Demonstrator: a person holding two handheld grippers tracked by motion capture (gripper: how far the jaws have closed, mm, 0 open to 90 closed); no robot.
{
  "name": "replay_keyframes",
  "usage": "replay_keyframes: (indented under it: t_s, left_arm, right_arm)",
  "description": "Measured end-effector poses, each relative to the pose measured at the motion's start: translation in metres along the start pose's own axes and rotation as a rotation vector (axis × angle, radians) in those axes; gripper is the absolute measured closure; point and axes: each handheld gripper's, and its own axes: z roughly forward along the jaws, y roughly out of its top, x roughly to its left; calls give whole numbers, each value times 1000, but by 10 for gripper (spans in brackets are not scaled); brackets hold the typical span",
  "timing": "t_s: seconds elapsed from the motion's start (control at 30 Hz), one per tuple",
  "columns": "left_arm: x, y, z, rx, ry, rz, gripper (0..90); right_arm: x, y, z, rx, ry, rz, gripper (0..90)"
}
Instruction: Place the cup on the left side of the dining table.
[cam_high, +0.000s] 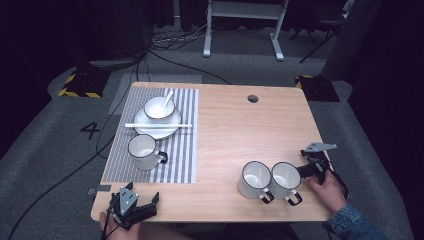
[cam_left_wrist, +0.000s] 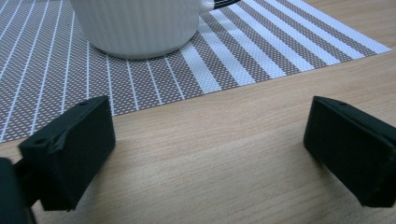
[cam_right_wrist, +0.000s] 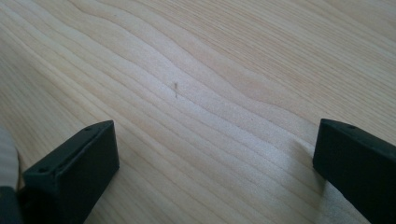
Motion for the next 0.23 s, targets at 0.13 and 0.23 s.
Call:
replay_keyframes:
  t_s: [0.13,0.23]
  left_arm:
    - [0,1,1,9,3,0,2]
    - [0,1,1,13,3,-2,5]
  right_arm:
    - [0,0,0,0,0,0,4]
    - [0,0,0,0,0,0,4]
